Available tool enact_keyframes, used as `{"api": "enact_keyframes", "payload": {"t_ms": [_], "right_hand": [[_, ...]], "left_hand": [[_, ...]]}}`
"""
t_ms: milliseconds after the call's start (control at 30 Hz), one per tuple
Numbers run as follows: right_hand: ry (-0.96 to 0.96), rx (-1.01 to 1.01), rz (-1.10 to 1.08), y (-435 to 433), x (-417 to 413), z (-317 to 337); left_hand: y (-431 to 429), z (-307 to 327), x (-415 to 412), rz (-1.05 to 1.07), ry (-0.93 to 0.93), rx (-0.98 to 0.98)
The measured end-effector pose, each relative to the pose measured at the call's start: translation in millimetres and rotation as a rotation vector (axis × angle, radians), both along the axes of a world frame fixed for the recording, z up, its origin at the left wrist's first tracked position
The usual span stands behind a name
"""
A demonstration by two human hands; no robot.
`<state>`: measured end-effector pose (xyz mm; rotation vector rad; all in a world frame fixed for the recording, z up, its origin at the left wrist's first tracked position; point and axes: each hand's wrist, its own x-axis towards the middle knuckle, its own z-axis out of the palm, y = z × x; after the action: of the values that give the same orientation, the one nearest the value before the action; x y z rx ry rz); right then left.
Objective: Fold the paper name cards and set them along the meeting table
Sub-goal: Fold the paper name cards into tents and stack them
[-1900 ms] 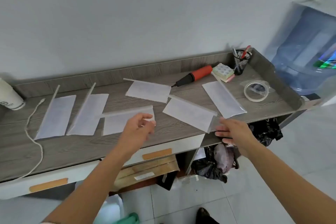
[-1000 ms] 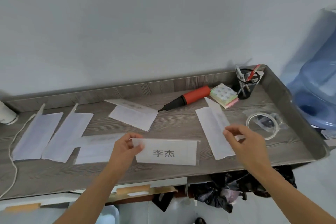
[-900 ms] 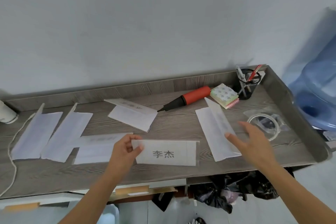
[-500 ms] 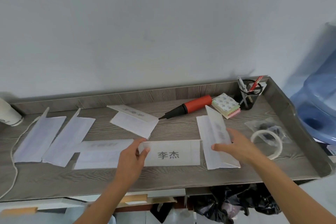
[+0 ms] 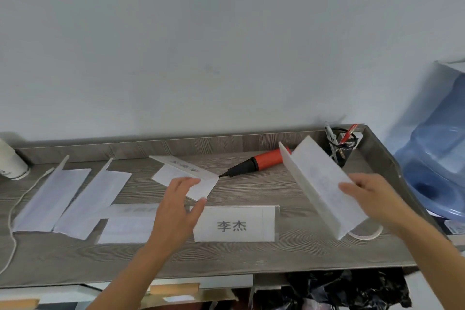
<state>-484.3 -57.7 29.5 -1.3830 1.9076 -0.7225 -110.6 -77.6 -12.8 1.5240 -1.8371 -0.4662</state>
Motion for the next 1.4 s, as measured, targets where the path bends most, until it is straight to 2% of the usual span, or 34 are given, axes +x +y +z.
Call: {"api": "enact_keyframes", "payload": {"t_ms": [100, 200, 267, 333, 433, 567, 633, 700, 767, 800, 867, 933, 1000, 1133, 1200, 1267, 1400], "right_hand": [[-0.491, 0.052, 0.131, 10.8, 14.8, 39.2], [-0.789, 0.135, 0.283, 18.7, 44.4, 51.7], [-0.912, 0.153, 0.278, 21.5, 61.5, 39.9], [-1.022, 0.215, 0.246, 21.8, 74.0, 28.8], [-1.056, 0.231, 0.181, 18.5, 83.0, 24.6], [-1.072, 0.083, 0.127, 21.8, 78.9, 25.7], [-0.98, -0.069, 0.22, 31.9, 82.0, 27.5], [-0.687, -0.221, 0.31, 41.6, 93.3, 23.6], [-0.4, -0.355, 0.227, 44.1, 104.4, 12.6], [-0.341, -0.402, 0.165, 42.9, 107.7, 6.2], [-0.342, -0.437, 0.069, 38.8, 109.7, -1.2], [-0.331, -0.418, 0.037, 32.9, 107.5, -7.5], [-0.258, -0.357, 0.05, 27.3, 104.5, -21.4], [0.028, -0.247, 0.111, 17.5, 98.5, -53.0], [0.192, -0.236, 0.154, 13.3, 95.7, -60.1], [0.292, -0.245, 0.183, 9.4, 95.0, -62.8], [0.455, -0.298, 0.251, 5.5, 98.5, -70.4]], "left_hand": [[-9.4, 37.3, -12.2, -0.07, 0.254, 0.112], [-13.7, 63.8, -27.8, -0.167, 0.479, 0.273], [-12.8, 69.9, -36.7, -0.246, 0.569, 0.341], [-8.5, 67.6, -40.7, -0.241, 0.655, 0.378], [-5.5, 62.3, -34.0, -0.058, 0.87, 0.446], [-12.0, 64.7, -17.6, 0.225, 1.061, 0.487], [-13.7, 66.1, -14.7, 0.33, 1.077, 0.511], [-10.4, 65.9, -17.0, 0.396, 1.089, 0.538], [-4.0, 64.1, -19.9, 0.43, 1.091, 0.572], [-0.4, 63.0, -20.7, 0.423, 1.081, 0.585], [6.5, 60.5, -21.9, 0.384, 1.005, 0.567], [13.4, 53.7, -22.2, 0.346, 0.81, 0.465], [21.0, 40.9, -21.6, 0.288, 0.502, 0.315], [20.3, 2.9, -13.3, 0.214, -0.031, 0.159], [17.4, -10.1, -12.2, 0.198, -0.179, 0.157], [15.8, -17.6, -13.0, 0.184, -0.182, 0.168], [16.9, -22.2, -9.1, 0.207, 0.023, 0.23]]}}
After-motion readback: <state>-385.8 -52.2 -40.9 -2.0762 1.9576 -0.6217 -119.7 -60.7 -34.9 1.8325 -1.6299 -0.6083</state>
